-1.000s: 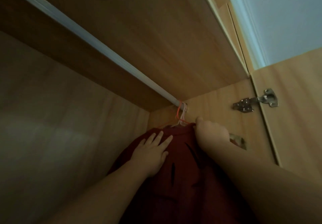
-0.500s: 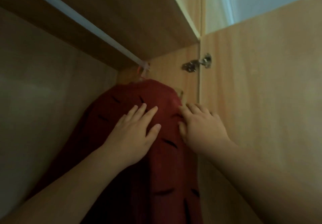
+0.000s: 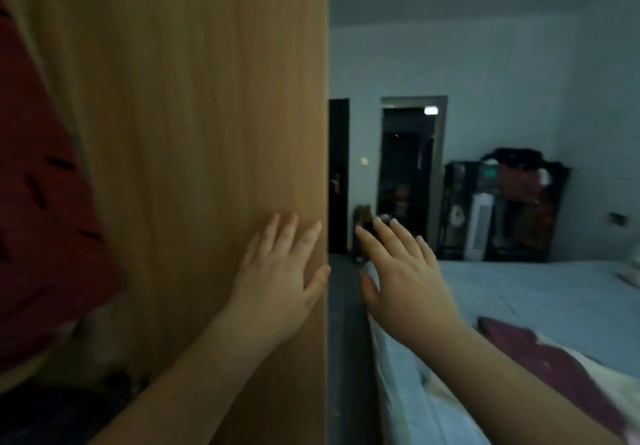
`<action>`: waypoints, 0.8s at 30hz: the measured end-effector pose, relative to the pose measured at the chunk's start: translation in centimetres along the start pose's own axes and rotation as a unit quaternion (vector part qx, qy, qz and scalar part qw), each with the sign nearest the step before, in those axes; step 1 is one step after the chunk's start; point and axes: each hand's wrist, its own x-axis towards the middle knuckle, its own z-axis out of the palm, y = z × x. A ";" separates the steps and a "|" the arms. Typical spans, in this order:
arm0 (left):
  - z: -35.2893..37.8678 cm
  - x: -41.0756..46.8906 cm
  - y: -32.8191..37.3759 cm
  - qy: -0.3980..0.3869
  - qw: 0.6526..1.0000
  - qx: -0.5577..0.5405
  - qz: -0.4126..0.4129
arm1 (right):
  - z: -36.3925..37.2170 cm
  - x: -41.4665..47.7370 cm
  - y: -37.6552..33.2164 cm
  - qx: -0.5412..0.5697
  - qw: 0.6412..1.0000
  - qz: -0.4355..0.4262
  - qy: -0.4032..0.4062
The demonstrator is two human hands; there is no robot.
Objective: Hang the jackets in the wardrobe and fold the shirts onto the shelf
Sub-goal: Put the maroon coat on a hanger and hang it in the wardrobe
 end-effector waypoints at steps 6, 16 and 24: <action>12.8 -1.7 13.9 -0.123 0.989 -0.078 0.040 | -0.2 -13.0 13.7 -0.045 0.987 0.131 -0.084; 30.0 -1.1 25.2 -0.249 0.959 -0.074 0.113 | 5.7 -26.4 28.5 -0.066 0.944 0.273 -0.175; 43.1 5.5 32.4 -0.299 0.937 -0.104 0.148 | 14.3 -25.8 41.2 -0.048 0.925 0.313 -0.211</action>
